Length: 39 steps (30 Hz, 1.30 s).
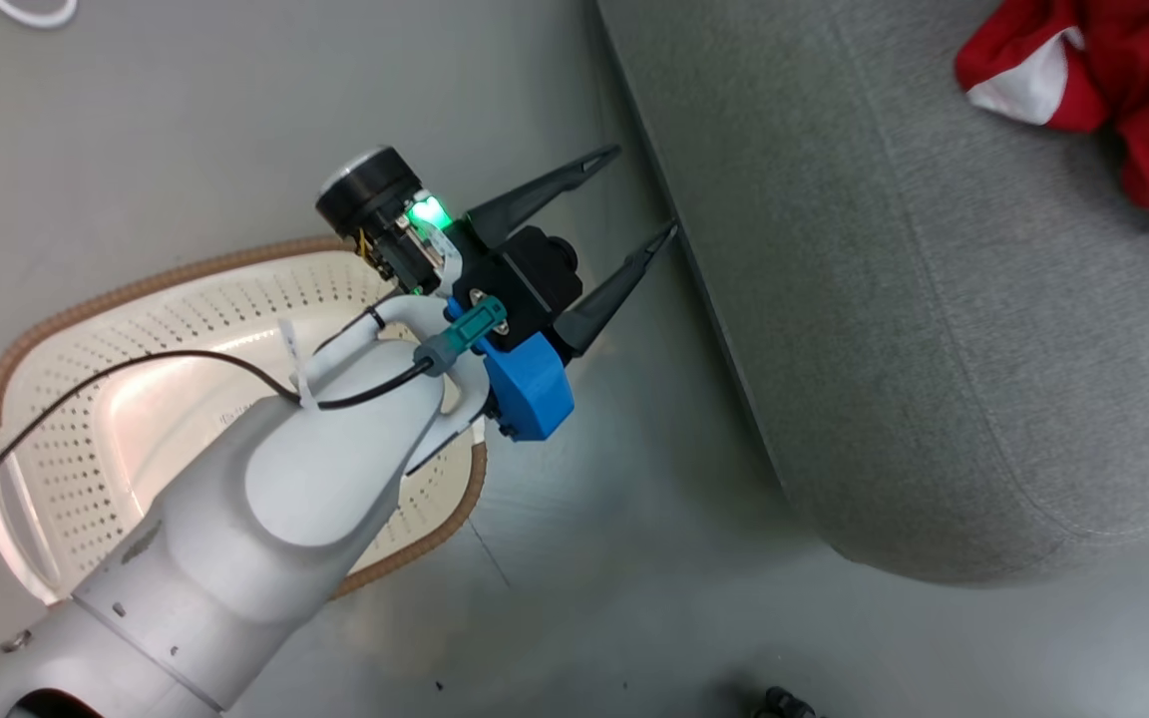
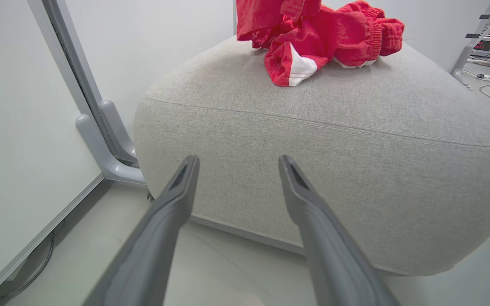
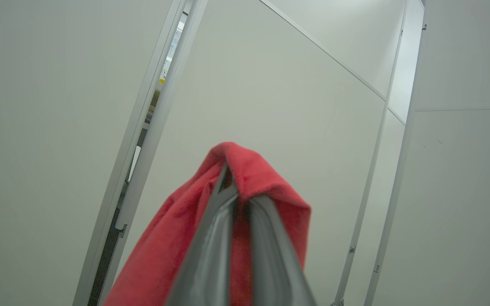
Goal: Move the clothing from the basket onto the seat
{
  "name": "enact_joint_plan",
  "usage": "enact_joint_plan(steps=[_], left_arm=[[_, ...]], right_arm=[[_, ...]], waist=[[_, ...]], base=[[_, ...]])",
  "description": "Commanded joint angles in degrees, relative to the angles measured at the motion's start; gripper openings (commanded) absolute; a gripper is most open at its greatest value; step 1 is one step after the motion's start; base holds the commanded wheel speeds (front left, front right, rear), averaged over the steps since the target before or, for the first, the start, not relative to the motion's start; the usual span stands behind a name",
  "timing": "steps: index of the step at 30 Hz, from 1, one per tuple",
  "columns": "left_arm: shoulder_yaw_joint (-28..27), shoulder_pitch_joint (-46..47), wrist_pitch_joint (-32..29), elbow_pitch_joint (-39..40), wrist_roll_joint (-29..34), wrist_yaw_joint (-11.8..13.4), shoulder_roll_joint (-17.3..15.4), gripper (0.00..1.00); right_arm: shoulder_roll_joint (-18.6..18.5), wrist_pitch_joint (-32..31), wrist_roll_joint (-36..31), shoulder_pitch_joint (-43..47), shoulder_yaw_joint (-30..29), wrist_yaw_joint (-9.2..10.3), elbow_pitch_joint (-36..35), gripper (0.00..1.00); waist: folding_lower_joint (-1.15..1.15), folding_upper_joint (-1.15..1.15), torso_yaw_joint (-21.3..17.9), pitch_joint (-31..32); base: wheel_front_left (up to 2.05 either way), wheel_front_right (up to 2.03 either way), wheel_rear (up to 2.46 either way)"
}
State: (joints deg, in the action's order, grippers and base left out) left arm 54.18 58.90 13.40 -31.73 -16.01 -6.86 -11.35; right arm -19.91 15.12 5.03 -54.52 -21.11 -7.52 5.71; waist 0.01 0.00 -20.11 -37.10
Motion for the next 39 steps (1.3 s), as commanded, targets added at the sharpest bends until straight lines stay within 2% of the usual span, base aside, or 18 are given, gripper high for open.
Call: enact_joint_plan(steps=[1, 5, 8, 20, 31, 32, 33, 34, 39], left_arm=[[0.07, 0.78, -0.16, 0.35, 0.17, 0.16, -0.47, 1.00], [0.20, 2.08, -1.01, 1.87, 0.42, 0.12, -1.44, 1.00], [0.34, 2.59, -1.53, 2.72, 0.57, 0.14, -1.92, 1.00], [1.02, 4.62, -3.15, 5.36, 0.74, 0.35, -2.94, 1.00], [1.45, 5.00, -3.19, 5.62, 0.25, 0.72, -3.44, 1.00], [1.48, 4.88, -3.10, 5.50, 0.15, 0.82, -3.42, 1.00], [1.53, 4.68, -2.91, 5.42, 0.06, 0.95, -3.32, 1.00], [1.58, 4.38, -2.68, 5.28, -0.11, 1.08, -3.17, 1.00], [1.82, 2.45, -1.26, 4.23, -0.99, 1.56, -1.97, 1.00]], right_arm=[[-1.38, 0.03, 0.55, -1.22, -1.32, 0.06, -0.21, 0.00], [-5.66, 0.03, 2.01, -1.03, -5.77, 0.05, 1.67, 0.00], [-6.67, 0.03, 2.30, 0.38, -7.43, 0.06, 4.07, 0.00], [-1.31, 0.03, 0.07, 5.18, -7.18, 0.05, 14.50, 0.00], [3.82, 0.03, -1.59, 8.64, -7.38, 0.06, 20.16, 0.00], [4.14, 0.03, -1.72, 9.16, -7.65, 0.06, 20.05, 0.22], [4.35, 0.03, -2.14, 9.74, -7.85, 0.06, 20.00, 0.58], [4.60, 0.03, -2.37, 10.28, -8.06, 0.06, 19.65, 1.00], [6.22, 0.02, -3.47, 13.95, -8.83, 0.06, 17.27, 1.00]], waist=[[-0.01, 0.00, 0.40, -2.15], [-0.01, 0.00, 0.71, -4.84], [-0.01, 0.00, 0.66, -6.43], [-0.01, 0.00, 1.28, -10.44], [-0.01, 0.00, 1.49, -10.17], [-0.01, 0.00, 1.47, -9.79], [-0.01, 0.00, 1.47, -9.36], [-0.01, 0.00, 1.47, -8.83], [-0.01, 0.00, 1.61, -4.86]], base=[[0.00, 0.00, 0.00], [0.00, 0.00, 0.00], [0.00, 0.00, 0.00], [0.00, 0.00, 0.00], [0.00, 0.00, 0.00], [0.00, 0.00, 0.00], [0.00, 0.00, 0.00], [0.00, 0.00, 0.00], [0.00, 0.00, 0.00]])
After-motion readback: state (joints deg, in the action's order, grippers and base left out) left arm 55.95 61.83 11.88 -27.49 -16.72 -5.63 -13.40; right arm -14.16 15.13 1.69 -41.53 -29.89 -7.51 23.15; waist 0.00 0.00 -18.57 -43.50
